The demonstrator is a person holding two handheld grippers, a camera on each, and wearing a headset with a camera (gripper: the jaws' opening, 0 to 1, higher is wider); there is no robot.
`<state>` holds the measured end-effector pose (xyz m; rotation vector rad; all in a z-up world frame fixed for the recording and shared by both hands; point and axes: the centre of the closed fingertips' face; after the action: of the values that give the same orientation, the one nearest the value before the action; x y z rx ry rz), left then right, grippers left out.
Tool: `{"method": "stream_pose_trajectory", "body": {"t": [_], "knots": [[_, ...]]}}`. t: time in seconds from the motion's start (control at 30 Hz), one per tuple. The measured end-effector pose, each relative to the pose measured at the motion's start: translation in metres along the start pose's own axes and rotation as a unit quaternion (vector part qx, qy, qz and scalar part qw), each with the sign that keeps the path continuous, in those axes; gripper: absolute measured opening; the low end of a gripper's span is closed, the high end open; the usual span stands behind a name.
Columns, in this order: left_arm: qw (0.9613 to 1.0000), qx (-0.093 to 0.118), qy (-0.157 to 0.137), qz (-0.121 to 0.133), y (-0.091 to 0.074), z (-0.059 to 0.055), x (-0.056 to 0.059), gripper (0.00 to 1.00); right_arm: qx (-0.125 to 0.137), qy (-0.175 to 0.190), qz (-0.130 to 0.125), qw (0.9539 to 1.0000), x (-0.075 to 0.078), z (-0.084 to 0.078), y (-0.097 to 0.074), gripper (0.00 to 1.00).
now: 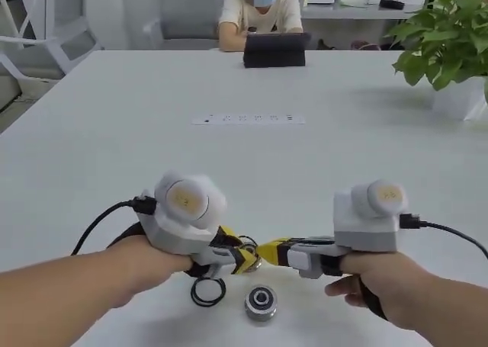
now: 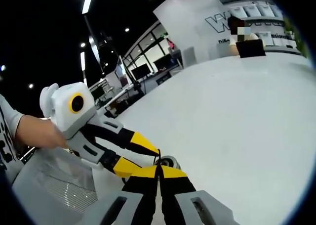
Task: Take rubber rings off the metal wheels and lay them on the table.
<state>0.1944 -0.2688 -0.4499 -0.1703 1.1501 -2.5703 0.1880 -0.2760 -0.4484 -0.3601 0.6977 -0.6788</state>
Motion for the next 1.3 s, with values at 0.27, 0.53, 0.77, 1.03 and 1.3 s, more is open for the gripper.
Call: {"method": "stream_pose_trajectory", "body": {"t": [0.27, 0.53, 0.77, 1.03, 1.3], "knots": [[0.9998, 0.019, 0.004, -0.009, -0.012, 0.007, 0.001, 0.24, 0.006, 0.003, 0.003, 1.0000, -0.001, 0.003, -0.002, 0.00], [0.9998, 0.022, 0.001, -0.003, -0.021, 0.004, -0.004, 0.26, 0.011, 0.005, 0.005, 0.9999, -0.002, 0.006, -0.004, 0.00], [0.9993, 0.036, -0.002, -0.007, -0.034, 0.007, 0.000, 0.31, 0.016, 0.007, 0.011, 0.9998, -0.004, 0.008, -0.005, 0.00], [0.9985, 0.054, -0.009, -0.005, -0.052, 0.010, -0.004, 0.36, 0.023, 0.008, 0.020, 0.9995, -0.009, 0.014, -0.006, 0.00], [0.9978, 0.064, -0.020, 0.002, -0.071, 0.004, -0.010, 0.39, 0.025, 0.010, 0.029, 0.9992, -0.015, 0.015, -0.008, 0.00]]}}
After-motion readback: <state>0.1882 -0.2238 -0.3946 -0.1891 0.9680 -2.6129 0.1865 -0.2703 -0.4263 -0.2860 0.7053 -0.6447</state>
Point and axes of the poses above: the centre of the closed fingertips' face, and the gripper's own axes: y roughly forward along the fingers, x roughly to its right, z roughly out of its top, and after that the axes turned 9 degrees about -x, right-handed
